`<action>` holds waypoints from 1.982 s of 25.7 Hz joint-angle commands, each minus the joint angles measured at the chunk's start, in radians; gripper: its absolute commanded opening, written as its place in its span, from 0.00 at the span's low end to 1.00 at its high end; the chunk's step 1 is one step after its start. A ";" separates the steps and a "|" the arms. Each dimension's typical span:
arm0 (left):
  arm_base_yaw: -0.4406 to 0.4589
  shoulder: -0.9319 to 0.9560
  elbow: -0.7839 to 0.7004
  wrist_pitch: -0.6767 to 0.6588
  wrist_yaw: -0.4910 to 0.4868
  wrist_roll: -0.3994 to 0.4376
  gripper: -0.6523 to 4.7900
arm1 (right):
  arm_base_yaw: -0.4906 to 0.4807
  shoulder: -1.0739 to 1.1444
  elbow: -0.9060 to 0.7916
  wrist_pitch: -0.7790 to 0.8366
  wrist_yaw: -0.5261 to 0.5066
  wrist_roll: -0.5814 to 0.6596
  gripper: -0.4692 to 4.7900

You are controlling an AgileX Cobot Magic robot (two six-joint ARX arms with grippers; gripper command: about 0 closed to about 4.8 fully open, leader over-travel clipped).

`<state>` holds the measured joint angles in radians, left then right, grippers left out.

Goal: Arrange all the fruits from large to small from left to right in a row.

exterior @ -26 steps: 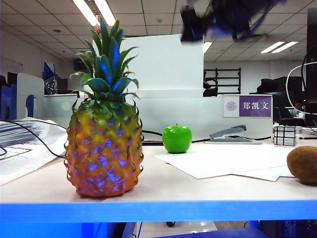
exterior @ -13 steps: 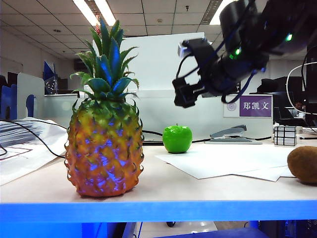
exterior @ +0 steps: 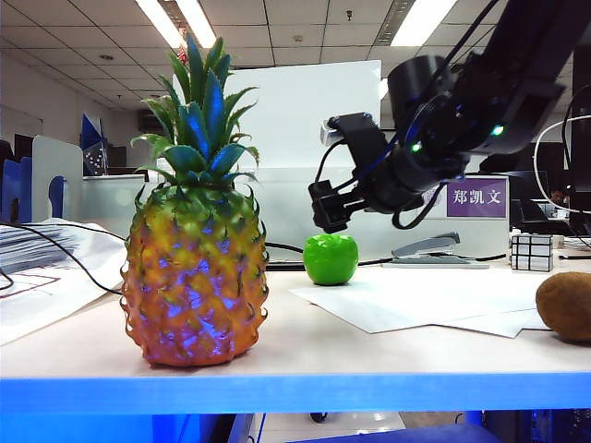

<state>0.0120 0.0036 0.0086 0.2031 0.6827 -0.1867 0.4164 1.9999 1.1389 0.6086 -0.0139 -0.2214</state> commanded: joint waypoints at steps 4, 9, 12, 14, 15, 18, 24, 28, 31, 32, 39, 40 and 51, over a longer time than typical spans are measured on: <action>0.001 -0.002 0.001 -0.001 -0.079 0.070 0.17 | -0.010 0.067 0.066 0.000 -0.008 0.016 1.00; 0.001 -0.002 0.001 0.001 -0.082 0.084 0.17 | -0.011 0.119 0.119 -0.006 -0.009 0.016 1.00; 0.001 -0.002 0.001 0.000 -0.103 0.084 0.17 | -0.011 0.153 0.149 -0.014 -0.015 0.031 1.00; 0.001 -0.002 0.001 0.001 -0.103 0.101 0.17 | -0.011 0.171 0.169 -0.024 -0.014 0.039 1.00; 0.001 -0.002 0.001 0.000 -0.103 0.104 0.17 | -0.011 0.179 0.179 -0.031 -0.015 0.039 1.00; 0.001 -0.002 0.001 0.000 -0.103 0.108 0.17 | -0.011 0.197 0.204 -0.034 -0.014 0.039 1.00; 0.001 -0.002 0.001 0.003 -0.103 0.108 0.17 | -0.011 0.213 0.213 -0.033 -0.012 0.046 1.00; 0.001 -0.002 0.001 0.013 -0.103 0.108 0.17 | -0.011 0.231 0.213 -0.051 -0.015 0.061 1.00; 0.001 -0.002 0.001 0.015 -0.103 0.108 0.17 | -0.011 0.234 0.213 -0.055 -0.015 0.062 1.00; 0.001 -0.002 0.001 0.015 -0.103 0.108 0.17 | -0.011 0.234 0.213 -0.055 -0.015 0.062 1.00; 0.001 -0.002 0.001 -0.014 -0.124 0.126 0.17 | -0.011 0.201 0.211 -0.078 -0.014 0.101 0.09; 0.001 -0.002 0.001 -0.024 -0.124 0.131 0.17 | -0.011 0.165 0.203 -0.088 -0.015 0.102 0.09; 0.001 -0.002 0.001 -0.009 -0.122 0.129 0.17 | 0.034 -0.496 -0.223 -0.096 -0.040 0.151 0.09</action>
<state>0.0124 0.0036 0.0086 0.1776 0.5625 -0.0601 0.4351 1.5589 0.9443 0.4873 -0.0486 -0.0895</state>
